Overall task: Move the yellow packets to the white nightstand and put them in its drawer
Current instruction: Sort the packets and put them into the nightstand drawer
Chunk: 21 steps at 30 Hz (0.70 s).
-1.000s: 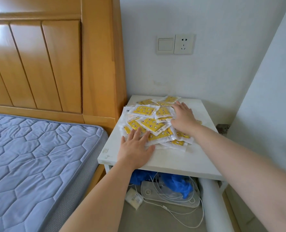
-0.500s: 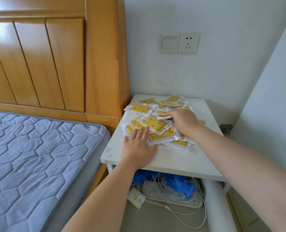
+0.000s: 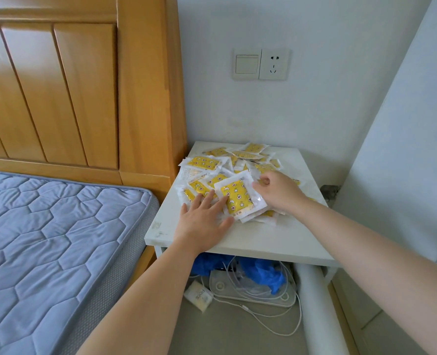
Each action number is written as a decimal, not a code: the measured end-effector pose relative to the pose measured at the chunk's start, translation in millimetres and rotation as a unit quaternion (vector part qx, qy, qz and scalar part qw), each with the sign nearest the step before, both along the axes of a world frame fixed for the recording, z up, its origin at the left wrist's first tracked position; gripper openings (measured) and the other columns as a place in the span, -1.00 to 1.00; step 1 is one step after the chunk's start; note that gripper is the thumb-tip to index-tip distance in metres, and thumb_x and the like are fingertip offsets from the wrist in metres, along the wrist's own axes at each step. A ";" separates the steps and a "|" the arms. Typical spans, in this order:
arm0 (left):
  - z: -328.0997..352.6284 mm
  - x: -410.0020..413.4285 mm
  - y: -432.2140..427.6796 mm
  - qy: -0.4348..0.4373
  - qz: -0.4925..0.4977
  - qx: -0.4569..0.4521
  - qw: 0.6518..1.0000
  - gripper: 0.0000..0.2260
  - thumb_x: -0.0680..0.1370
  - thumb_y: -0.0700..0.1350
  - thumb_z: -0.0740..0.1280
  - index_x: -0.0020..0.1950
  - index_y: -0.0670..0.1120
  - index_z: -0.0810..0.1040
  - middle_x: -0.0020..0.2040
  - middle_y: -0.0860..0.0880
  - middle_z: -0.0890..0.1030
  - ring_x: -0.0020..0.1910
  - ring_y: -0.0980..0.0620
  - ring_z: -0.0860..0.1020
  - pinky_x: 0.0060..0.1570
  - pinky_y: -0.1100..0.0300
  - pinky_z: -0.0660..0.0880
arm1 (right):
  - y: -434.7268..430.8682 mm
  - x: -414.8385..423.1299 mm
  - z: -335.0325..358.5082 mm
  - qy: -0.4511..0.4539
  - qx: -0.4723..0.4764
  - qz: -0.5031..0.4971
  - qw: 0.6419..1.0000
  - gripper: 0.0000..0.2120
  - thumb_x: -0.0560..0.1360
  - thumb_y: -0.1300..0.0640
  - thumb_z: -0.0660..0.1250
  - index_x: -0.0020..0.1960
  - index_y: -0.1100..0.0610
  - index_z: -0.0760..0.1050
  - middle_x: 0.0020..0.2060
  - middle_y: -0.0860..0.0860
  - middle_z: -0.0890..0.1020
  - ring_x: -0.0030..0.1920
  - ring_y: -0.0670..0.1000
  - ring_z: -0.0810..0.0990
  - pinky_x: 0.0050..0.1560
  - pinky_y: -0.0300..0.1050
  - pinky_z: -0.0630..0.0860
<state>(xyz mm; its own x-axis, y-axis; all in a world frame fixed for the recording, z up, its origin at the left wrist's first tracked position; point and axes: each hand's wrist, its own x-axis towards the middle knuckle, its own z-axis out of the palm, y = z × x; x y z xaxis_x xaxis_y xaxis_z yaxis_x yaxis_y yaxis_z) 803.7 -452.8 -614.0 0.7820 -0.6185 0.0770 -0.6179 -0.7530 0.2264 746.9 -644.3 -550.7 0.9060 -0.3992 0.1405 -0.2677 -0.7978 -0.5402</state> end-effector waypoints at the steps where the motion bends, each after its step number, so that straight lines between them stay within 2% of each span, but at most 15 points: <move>1: 0.2 -0.1 0.3 0.000 -0.001 0.001 1.000 -0.46 0.56 0.34 -0.07 0.52 0.30 -0.09 0.58 0.12 -0.10 0.56 0.00 -0.14 0.49 -0.15 -0.11 | 4.4 5.3 4.6 0.034 -0.012 -0.002 0.999 -0.75 0.52 -0.12 0.27 -0.11 0.06 0.48 -0.24 0.04 0.52 -0.16 0.07 0.51 -0.21 -0.09 0.38; 2: 0.3 0.0 0.4 0.000 -0.001 0.001 1.000 -0.46 0.56 0.34 -0.07 0.52 0.30 -0.08 0.58 0.12 -0.10 0.55 0.01 -0.14 0.48 -0.15 -0.12 | 9.8 9.7 8.7 0.068 -0.030 -0.005 0.997 -0.71 0.50 -0.19 0.28 -0.25 -0.04 0.31 -0.36 0.02 0.46 -0.26 0.06 0.46 -0.32 -0.10 0.31; 3: 0.3 0.4 0.4 0.000 -0.001 0.002 1.000 -0.46 0.56 0.34 -0.07 0.52 0.29 -0.08 0.58 0.12 -0.10 0.55 0.01 -0.14 0.48 -0.14 -0.12 | 14.7 13.7 10.9 0.098 -0.045 -0.013 0.994 -0.60 0.46 -0.24 0.31 -0.29 -0.07 0.16 -0.41 -0.01 0.42 -0.30 0.04 0.44 -0.37 -0.11 0.26; 4: 0.1 0.8 0.3 0.001 0.000 0.003 1.000 -0.46 0.56 0.35 -0.07 0.52 0.29 -0.08 0.58 0.12 -0.10 0.55 0.01 -0.14 0.48 -0.14 -0.12 | 19.6 17.1 13.1 0.124 -0.054 -0.018 0.991 -0.56 0.42 -0.25 0.36 -0.27 -0.07 0.14 -0.40 -0.02 0.44 -0.29 0.03 0.45 -0.39 -0.13 0.26; 6: -0.6 2.1 -0.6 -0.001 0.001 0.007 1.000 -0.45 0.55 0.36 -0.05 0.52 0.30 -0.08 0.58 0.11 -0.09 0.55 0.00 -0.14 0.47 -0.14 -0.12 | 25.0 25.2 16.7 0.158 -0.036 -0.030 0.986 -0.61 0.36 -0.19 0.46 -0.12 0.02 0.34 -0.24 0.02 0.51 -0.17 0.05 0.49 -0.33 -0.14 0.32; 7: -0.8 2.8 -1.1 -0.002 0.002 0.010 1.000 -0.44 0.55 0.36 -0.04 0.52 0.30 -0.08 0.58 0.11 -0.08 0.55 0.00 -0.13 0.47 -0.15 -0.11 | 26.0 28.7 18.1 0.171 -0.011 -0.039 0.984 -0.56 0.36 -0.15 0.48 0.03 0.12 0.43 -0.13 0.06 0.52 -0.10 0.07 0.51 -0.24 -0.14 0.36; 8: -1.0 3.4 -1.4 -0.003 0.002 0.012 1.000 -0.44 0.55 0.36 -0.03 0.52 0.29 -0.08 0.58 0.11 -0.07 0.55 0.00 -0.13 0.47 -0.15 -0.11 | 27.0 30.4 20.6 0.176 0.011 -0.052 0.983 -0.45 0.36 -0.10 0.50 0.16 0.22 0.43 -0.03 0.10 0.53 -0.01 0.09 0.53 -0.16 -0.14 0.38; 10: -1.5 4.4 -1.6 -0.004 0.002 0.009 1.000 -0.43 0.55 0.36 -0.02 0.52 0.28 -0.07 0.58 0.11 -0.06 0.55 0.00 -0.12 0.47 -0.15 -0.10 | 29.4 30.6 22.8 0.152 0.060 -0.090 0.983 -0.37 0.38 0.01 0.51 0.30 0.29 0.37 0.14 0.14 0.55 0.10 0.11 0.56 -0.12 -0.15 0.39; 12: -2.6 4.5 -1.4 -0.007 0.004 0.000 1.000 -0.43 0.55 0.35 -0.01 0.53 0.26 -0.03 0.58 0.12 -0.03 0.55 0.01 -0.10 0.48 -0.15 -0.08 | 29.0 31.0 19.0 0.113 0.139 -0.115 0.977 -0.43 0.40 0.15 0.50 0.31 0.31 0.37 0.12 0.16 0.56 -0.01 0.11 0.58 -0.15 -0.16 0.41; 14: -3.2 4.6 -1.2 -0.011 0.006 -0.015 1.000 -0.43 0.54 0.35 0.00 0.53 0.24 0.01 0.57 0.12 0.01 0.55 0.02 -0.08 0.48 -0.14 -0.07 | 30.2 28.7 15.6 0.079 0.221 -0.116 0.965 -0.60 0.40 0.24 0.47 0.16 0.31 0.43 -0.03 0.17 0.55 -0.19 0.08 0.52 -0.19 -0.16 0.41; 15: -3.4 4.4 -1.4 -0.011 0.008 -0.021 1.000 -0.42 0.54 0.35 0.00 0.53 0.24 0.02 0.57 0.12 0.02 0.55 0.02 -0.08 0.48 -0.14 -0.06 | 30.6 27.5 13.7 0.071 0.244 -0.110 0.961 -0.66 0.39 0.24 0.47 0.08 0.28 0.44 -0.06 0.17 0.53 -0.21 0.07 0.50 -0.18 -0.15 0.42; 17: -3.4 3.9 -1.7 -0.014 0.011 -0.027 0.999 -0.41 0.53 0.37 0.01 0.53 0.22 0.06 0.56 0.13 0.06 0.55 0.03 -0.06 0.49 -0.13 -0.05 | 32.6 25.4 11.5 0.070 0.271 -0.094 0.955 -0.56 0.36 0.18 0.52 0.14 0.23 0.43 0.02 0.17 0.52 -0.04 0.12 0.53 -0.10 -0.11 0.45; 19: -3.1 3.4 -1.6 -0.018 0.010 -0.032 0.999 -0.39 0.52 0.39 0.01 0.53 0.21 0.09 0.55 0.13 0.10 0.54 0.03 -0.03 0.48 -0.13 -0.02 | 37.4 22.6 8.2 0.070 0.301 -0.081 0.948 -0.32 0.34 0.17 0.55 0.34 0.29 0.33 0.18 0.17 0.50 0.18 0.14 0.50 0.07 -0.06 0.45; 21: -3.2 2.2 -0.6 -0.021 0.009 -0.041 0.999 -0.38 0.50 0.40 0.01 0.52 0.21 0.11 0.55 0.12 0.11 0.54 0.03 -0.01 0.48 -0.11 0.00 | 40.8 19.3 2.2 0.053 0.317 -0.096 0.942 -0.22 0.31 0.22 0.56 0.41 0.27 0.26 0.24 0.15 0.49 0.23 0.15 0.49 0.10 -0.02 0.46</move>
<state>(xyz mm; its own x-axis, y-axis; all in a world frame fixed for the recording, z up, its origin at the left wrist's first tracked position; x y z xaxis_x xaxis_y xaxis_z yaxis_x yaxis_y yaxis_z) 805.9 -453.4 -617.1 0.7872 -0.5955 0.1601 -0.6156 -0.7437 0.2606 766.2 -603.5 -548.5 0.8041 -0.5301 -0.2689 -0.4535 -0.2546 -0.8542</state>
